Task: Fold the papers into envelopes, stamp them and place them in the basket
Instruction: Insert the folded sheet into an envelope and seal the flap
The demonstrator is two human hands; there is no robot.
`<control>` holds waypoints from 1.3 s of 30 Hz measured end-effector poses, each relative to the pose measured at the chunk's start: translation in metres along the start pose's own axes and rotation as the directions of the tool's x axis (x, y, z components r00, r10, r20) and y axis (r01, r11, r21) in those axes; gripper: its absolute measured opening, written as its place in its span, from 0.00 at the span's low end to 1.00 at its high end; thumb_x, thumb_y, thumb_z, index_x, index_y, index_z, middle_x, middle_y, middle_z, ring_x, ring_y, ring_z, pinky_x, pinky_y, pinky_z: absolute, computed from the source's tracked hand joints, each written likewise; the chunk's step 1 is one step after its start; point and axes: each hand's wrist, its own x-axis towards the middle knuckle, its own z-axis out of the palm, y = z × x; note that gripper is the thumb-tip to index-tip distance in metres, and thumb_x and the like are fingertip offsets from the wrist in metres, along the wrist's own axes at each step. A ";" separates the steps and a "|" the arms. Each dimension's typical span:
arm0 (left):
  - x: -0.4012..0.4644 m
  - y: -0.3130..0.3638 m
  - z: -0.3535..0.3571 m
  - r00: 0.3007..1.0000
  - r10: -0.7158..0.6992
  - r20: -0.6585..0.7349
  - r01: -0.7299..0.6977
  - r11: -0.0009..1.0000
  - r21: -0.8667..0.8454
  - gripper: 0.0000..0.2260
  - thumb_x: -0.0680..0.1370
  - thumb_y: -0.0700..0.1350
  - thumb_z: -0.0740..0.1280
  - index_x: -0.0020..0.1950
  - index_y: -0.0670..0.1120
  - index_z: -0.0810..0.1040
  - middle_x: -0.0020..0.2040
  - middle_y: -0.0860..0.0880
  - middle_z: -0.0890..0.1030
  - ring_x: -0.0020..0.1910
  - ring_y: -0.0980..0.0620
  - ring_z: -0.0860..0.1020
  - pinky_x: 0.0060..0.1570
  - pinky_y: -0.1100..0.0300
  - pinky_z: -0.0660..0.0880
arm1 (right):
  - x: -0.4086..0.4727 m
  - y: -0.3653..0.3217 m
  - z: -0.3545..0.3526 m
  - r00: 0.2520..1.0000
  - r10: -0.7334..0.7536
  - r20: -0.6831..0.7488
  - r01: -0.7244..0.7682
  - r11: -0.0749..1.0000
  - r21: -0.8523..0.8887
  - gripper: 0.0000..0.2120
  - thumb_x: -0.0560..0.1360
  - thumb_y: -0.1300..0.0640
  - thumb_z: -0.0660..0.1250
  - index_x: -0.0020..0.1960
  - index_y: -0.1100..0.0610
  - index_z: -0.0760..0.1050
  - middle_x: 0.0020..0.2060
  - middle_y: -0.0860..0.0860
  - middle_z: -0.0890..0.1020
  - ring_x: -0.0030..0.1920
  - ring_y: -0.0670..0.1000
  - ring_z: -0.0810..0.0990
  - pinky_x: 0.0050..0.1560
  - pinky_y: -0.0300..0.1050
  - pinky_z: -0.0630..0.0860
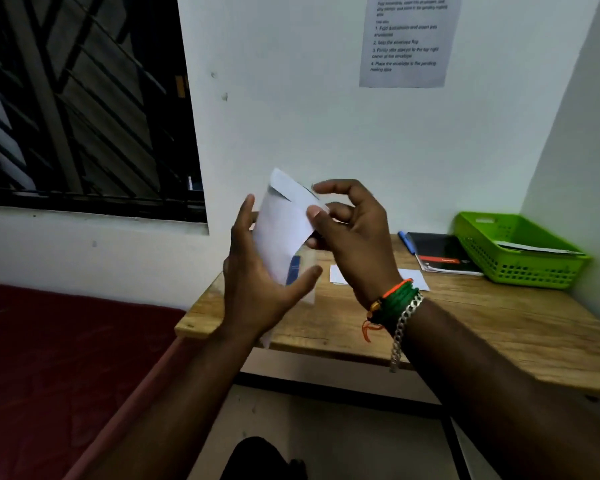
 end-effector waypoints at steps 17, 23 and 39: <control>0.053 -0.030 0.091 0.832 0.158 0.532 -0.501 0.627 0.596 0.60 0.64 0.59 0.78 0.84 0.55 0.40 0.78 0.51 0.62 0.73 0.44 0.66 0.67 0.39 0.63 | 0.016 0.088 -0.124 0.890 0.405 -0.209 -0.434 0.894 -0.115 0.07 0.80 0.55 0.68 0.47 0.57 0.82 0.43 0.51 0.85 0.45 0.50 0.81 0.42 0.44 0.77; 0.080 -0.055 0.129 0.827 0.023 0.561 -0.390 0.742 0.545 0.60 0.61 0.75 0.70 0.83 0.59 0.41 0.77 0.54 0.59 0.75 0.47 0.60 0.71 0.40 0.53 | 0.055 0.108 -0.157 0.822 0.563 -0.079 -0.568 0.820 -0.072 0.10 0.82 0.53 0.64 0.57 0.54 0.82 0.46 0.51 0.86 0.44 0.49 0.85 0.45 0.45 0.80; 0.073 -0.078 0.178 0.860 -0.004 0.510 -0.313 0.786 0.534 0.47 0.63 0.76 0.68 0.78 0.63 0.57 0.72 0.57 0.66 0.73 0.49 0.62 0.67 0.39 0.54 | 0.072 0.156 -0.193 0.834 0.551 -0.032 -0.552 0.833 -0.035 0.06 0.77 0.56 0.70 0.48 0.58 0.83 0.37 0.51 0.83 0.38 0.47 0.81 0.43 0.46 0.80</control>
